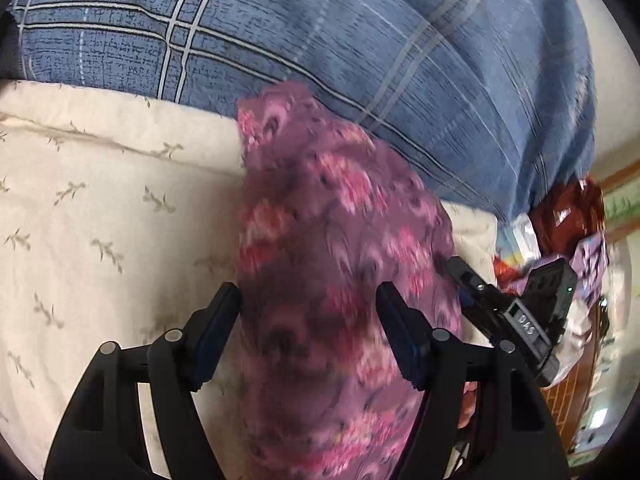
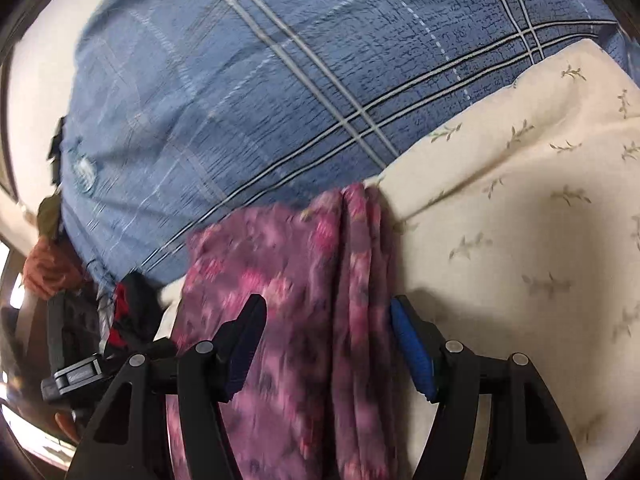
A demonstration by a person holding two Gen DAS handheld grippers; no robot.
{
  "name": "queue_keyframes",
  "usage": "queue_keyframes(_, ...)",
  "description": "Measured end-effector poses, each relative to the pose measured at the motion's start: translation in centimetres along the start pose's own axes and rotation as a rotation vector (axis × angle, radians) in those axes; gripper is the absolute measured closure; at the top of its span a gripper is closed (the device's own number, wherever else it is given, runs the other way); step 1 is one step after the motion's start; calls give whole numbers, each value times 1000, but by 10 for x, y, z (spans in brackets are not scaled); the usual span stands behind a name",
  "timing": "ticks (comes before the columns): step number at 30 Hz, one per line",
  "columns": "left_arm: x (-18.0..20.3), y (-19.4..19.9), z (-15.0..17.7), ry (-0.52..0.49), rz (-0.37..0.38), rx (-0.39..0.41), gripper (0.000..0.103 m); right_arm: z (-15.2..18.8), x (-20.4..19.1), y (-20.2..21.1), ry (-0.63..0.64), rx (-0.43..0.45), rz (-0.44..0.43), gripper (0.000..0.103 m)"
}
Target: Fold small clothes
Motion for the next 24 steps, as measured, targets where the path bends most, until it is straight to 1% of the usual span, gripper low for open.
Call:
queue_keyframes(1,-2,-3,-5,16,-4,-8,33,-4,-2,-7,-2,-13,8,36)
queue_keyframes(2,-2,-6,-8,17,-9,-11,34,-6,-6,-18,9,-51,16,42)
queue_keyframes(3,0,-6,-11,4,-17,-9,34,-6,-12,-23,46,-69,32,76)
queue_keyframes(4,-1,-6,-15,-13,-35,3,34,-9,-19,-22,105,-57,69,86)
queue_keyframes(5,-4,-6,-17,-16,-60,15,34,-14,-26,-14,148,-10,59,88)
queue_keyframes(6,-9,-7,-18,-5,-81,14,34,-20,-25,-7,142,44,49,89)
queue_keyframes(7,-18,-11,-17,23,-88,-7,34,-22,-14,-11,114,33,91,88)
queue_keyframes(8,-23,-13,-15,50,-66,-26,34,-20,-6,-19,103,-10,125,86)
queue_keyframes(9,-27,-11,-11,71,-30,-37,34,-15,0,-23,101,-46,127,79)
queue_keyframes(10,-29,-6,-7,68,-1,-39,34,-14,2,-19,97,-39,113,75)
queue_keyframes(11,-29,-1,-3,58,14,-34,34,-11,5,-7,80,-18,80,70)
queue_keyframes(13,-25,8,10,43,80,-28,34,-2,11,9,37,-24,-4,59)
queue_keyframes(14,-22,9,17,38,124,-40,31,6,15,16,11,-42,-69,48)
queue_keyframes(15,-18,6,25,34,161,-56,25,16,18,21,-3,-59,-117,37)
queue_keyframes(16,-15,0,33,29,181,-78,22,25,19,23,1,-80,-143,34)
queue_keyframes(17,-13,-9,39,25,184,-98,19,38,17,21,28,-113,-161,32)
queue_keyframes(18,-12,-16,45,13,172,-102,18,49,12,19,80,-124,-160,34)
queue_keyframes(19,-7,-16,46,-20,136,-65,18,54,5,23,147,-82,-142,32)
queue_keyframes(20,-3,-16,45,-34,107,-45,23,61,-4,22,204,-68,-131,36)
queue_keyframes(21,2,-16,46,-38,88,-31,42,65,-10,20,226,-61,-115,52)
queue_keyframes(22,4,-15,45,-45,73,-23,50,67,-13,18,241,-39,-77,58)
queue_keyframes(23,7,-11,47,-53,65,-14,63,68,-17,19,254,-19,-50,64)
queue_keyframes(24,10,-4,48,-56,72,-7,73,68,-18,23,253,1,-48,72)
Point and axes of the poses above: each gripper's, at about its wrist camera, not at the fingertips, and y roughly against the way its jaws point, x to its right, z to its underside, the point moved 6 cm from there along -y, roughly the way its jaws point, and after that the axes turned 13 degrees about z, right-handed, at the moved point
